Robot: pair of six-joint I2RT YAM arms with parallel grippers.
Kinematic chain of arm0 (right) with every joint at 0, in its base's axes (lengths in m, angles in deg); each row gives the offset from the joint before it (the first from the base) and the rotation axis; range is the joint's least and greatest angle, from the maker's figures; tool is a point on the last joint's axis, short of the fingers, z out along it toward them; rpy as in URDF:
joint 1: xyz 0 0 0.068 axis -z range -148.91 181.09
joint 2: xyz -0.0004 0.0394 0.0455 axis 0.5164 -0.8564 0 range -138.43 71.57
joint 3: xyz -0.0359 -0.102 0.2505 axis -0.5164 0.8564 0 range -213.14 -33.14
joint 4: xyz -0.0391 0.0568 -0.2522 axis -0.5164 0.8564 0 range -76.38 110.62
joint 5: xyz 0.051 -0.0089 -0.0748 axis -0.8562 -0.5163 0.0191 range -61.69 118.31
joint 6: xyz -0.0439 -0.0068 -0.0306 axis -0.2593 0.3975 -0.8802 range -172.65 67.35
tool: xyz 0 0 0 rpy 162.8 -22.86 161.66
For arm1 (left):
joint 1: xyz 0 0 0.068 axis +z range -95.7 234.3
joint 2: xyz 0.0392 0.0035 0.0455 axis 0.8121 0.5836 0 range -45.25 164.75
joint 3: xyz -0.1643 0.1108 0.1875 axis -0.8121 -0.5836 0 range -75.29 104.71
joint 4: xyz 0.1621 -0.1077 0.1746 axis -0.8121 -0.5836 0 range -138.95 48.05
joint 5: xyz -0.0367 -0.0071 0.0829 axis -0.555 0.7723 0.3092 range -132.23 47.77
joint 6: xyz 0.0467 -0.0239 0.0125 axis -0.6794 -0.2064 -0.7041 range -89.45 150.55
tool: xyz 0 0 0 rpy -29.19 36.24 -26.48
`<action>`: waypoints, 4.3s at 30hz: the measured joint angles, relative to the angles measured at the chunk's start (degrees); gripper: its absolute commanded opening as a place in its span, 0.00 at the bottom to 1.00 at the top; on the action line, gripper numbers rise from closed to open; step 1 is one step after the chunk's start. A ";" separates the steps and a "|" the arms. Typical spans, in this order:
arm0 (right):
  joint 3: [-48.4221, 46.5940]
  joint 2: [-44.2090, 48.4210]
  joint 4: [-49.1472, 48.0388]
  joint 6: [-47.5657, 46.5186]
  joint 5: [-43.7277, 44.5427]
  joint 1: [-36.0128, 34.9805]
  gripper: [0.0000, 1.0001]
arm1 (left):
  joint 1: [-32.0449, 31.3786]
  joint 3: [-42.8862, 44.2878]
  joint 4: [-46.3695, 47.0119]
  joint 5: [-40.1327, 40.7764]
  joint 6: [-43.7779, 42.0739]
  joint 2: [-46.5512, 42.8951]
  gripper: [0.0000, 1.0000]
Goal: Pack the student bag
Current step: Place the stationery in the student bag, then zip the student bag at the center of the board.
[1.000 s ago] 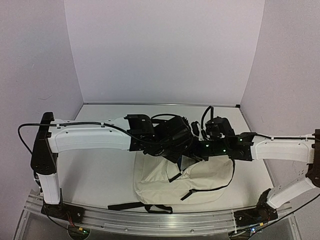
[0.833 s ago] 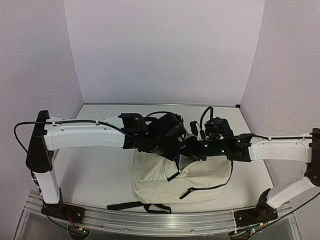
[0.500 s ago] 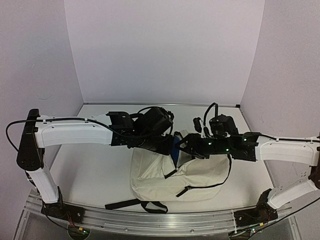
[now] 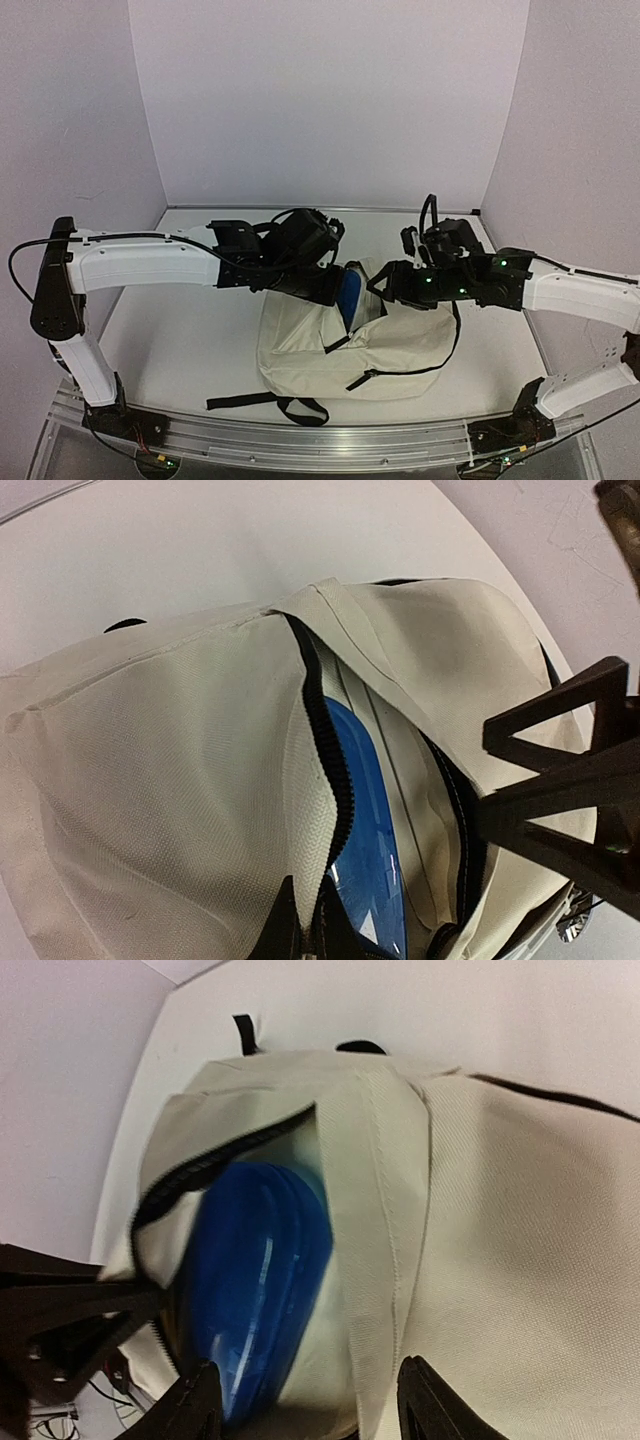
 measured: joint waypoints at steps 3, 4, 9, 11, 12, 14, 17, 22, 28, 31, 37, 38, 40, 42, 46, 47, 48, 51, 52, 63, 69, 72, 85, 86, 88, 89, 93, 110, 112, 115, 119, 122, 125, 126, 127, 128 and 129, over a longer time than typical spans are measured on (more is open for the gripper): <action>0.00 -2.67 1.16 -0.52 0.00 0.00 0.46 | 0.09 0.00 0.02 -0.26 -0.35 0.00 0.00; 0.00 -3.56 1.44 -0.70 0.00 0.00 0.42 | 0.15 0.00 0.02 -0.44 -0.42 0.00 0.00; -0.52 -6.16 1.86 -1.75 -0.24 0.00 0.04 | 0.52 0.00 0.02 -1.27 -0.55 0.00 0.00; -1.38 -6.84 1.81 -2.10 -0.37 0.02 0.00 | 0.72 0.00 0.02 -1.68 -0.83 0.00 0.00; -1.51 -6.91 1.79 -2.12 -0.42 0.02 0.00 | 0.81 0.02 0.07 -1.77 -0.96 0.00 0.00; -2.62 -7.28 1.18 -2.10 -0.83 0.00 0.00 | 1.27 0.02 0.22 -2.56 -2.14 0.00 0.00; -3.52 -7.32 -0.24 -1.81 -1.68 0.00 0.00 | 2.03 0.20 0.50 -4.50 -4.81 0.00 0.00; -3.61 -7.41 -2.01 -0.48 -1.75 0.00 0.00 | 3.21 1.64 0.11 -11.41 -9.64 0.68 0.04; -3.34 -7.23 -2.64 0.96 0.44 -0.31 0.19 | 3.41 3.80 1.36 -20.09 -12.61 3.26 0.30; -3.21 -5.99 -3.26 0.94 1.73 -0.33 0.22 | 3.23 3.78 2.73 -22.91 -12.92 3.26 0.44; -3.13 1.20 -2.97 -3.26 3.32 -0.26 0.28 | 2.89 2.10 5.95 -26.01 -12.15 1.03 0.69; -3.13 2.32 -2.78 -4.35 3.23 -0.26 0.29 | 2.91 1.55 6.05 -25.83 -11.98 0.11 0.77; -3.13 5.35 -2.05 -7.80 1.99 -0.26 0.30 | 3.02 0.00 5.90 -24.37 -10.86 -2.67 0.88; -3.30 7.30 -1.14 -10.78 0.07 -0.35 0.30 | 3.58 -1.27 5.49 -22.93 -10.12 -5.01 0.94; -7.23 6.80 3.52 -17.40 -3.65 -3.21 0.30 | 9.51 -4.52 2.49 -20.28 -5.01 -10.78 1.00; -7.93 6.08 4.04 -18.18 -3.87 -4.04 0.30 | 10.82 -5.09 1.95 -20.06 -4.26 -11.47 1.00; -9.44 4.42 5.46 -19.74 -3.87 -6.14 0.31 | 12.74 -6.08 1.22 -19.80 -2.99 -12.44 1.00; -12.41 -1.07 8.63 -23.32 -3.72 -12.09 0.33 | 17.99 -10.67 -0.92 -19.69 0.46 -15.43 1.00; -12.68 -1.97 9.05 -23.82 -3.72 -12.87 0.33 | 18.62 -11.41 -1.55 -19.87 1.22 -15.85 1.00; -20.02 -17.22 19.76 -33.48 4.50 -24.50 0.36 | 23.26 -28.04 0.92 -31.80 11.96 -19.10 0.66; -22.99 -20.46 24.02 -38.01 12.09 -27.10 0.33 | 23.23 -30.42 6.32 -34.75 15.28 -16.59 0.50; -23.39 -22.53 24.90 -39.45 15.63 -28.39 0.33 | 23.23 -30.49 7.91 -35.91 15.69 -15.37 0.43; -23.67 -27.71 27.12 -40.76 30.64 -32.39 0.29 | 23.23 -30.49 9.77 -36.89 15.80 -13.66 0.17; -23.67 -28.06 27.17 -40.79 31.74 -32.59 0.29 | 23.23 -30.49 9.84 -36.89 15.65 -13.62 0.16; -23.69 -28.68 27.19 -40.79 33.59 -33.09 0.29 | 23.23 -30.49 10.08 -36.92 15.65 -13.57 0.14; -23.71 -29.09 27.19 -40.81 34.86 -33.51 0.29 | 23.23 -30.45 10.14 -36.94 15.63 -13.53 0.14; -23.71 -30.25 27.10 -41.03 38.86 -34.53 0.29 | 23.23 -30.40 10.19 -37.00 15.28 -13.44 0.08; -27.98 -34.69 25.20 -35.93 51.32 -34.05 0.00 | 25.38 -28.65 9.79 -35.04 11.04 -12.55 0.00; -29.22 -33.81 23.91 -34.91 49.88 -32.35 0.00 | 26.49 -27.21 9.11 -34.64 8.68 -11.41 0.00; -29.75 -30.99 20.50 -32.96 44.24 -26.77 0.00 | 29.05 -22.88 9.03 -34.53 4.09 -7.65 0.00; -29.75 -28.92 16.39 -30.99 36.09 -20.09 0.00 | 32.37 -16.83 9.35 -35.67 -0.35 -2.14 0.01; -29.75 -28.50 13.84 -29.66 30.49 -17.22 0.00 | 33.94 -13.38 9.03 -35.91 -2.64 0.66 0.23; -29.75 -28.28 11.13 -28.26 25.24 -15.61 0.00 | 34.88 -10.78 9.20 -34.38 -4.61 1.29 0.56; -29.75 -28.28 10.27 -27.82 23.71 -15.34 0.00 | 35.12 -10.54 9.79 -33.51 -5.11 0.52 0.63; -29.70 -28.28 9.77 -27.32 22.64 -15.26 0.00 | 35.23 -10.58 9.64 -32.46 -5.27 -0.79 0.67; -29.66 -28.28 9.46 -27.02 22.10 -15.23 0.00 | 35.23 -10.69 9.22 -31.80 -5.62 -1.84 0.74; -29.42 -28.28 8.55 -26.53 21.07 -15.23 0.00 | 35.21 -11.41 9.09 -30.38 -4.90 -4.02 0.78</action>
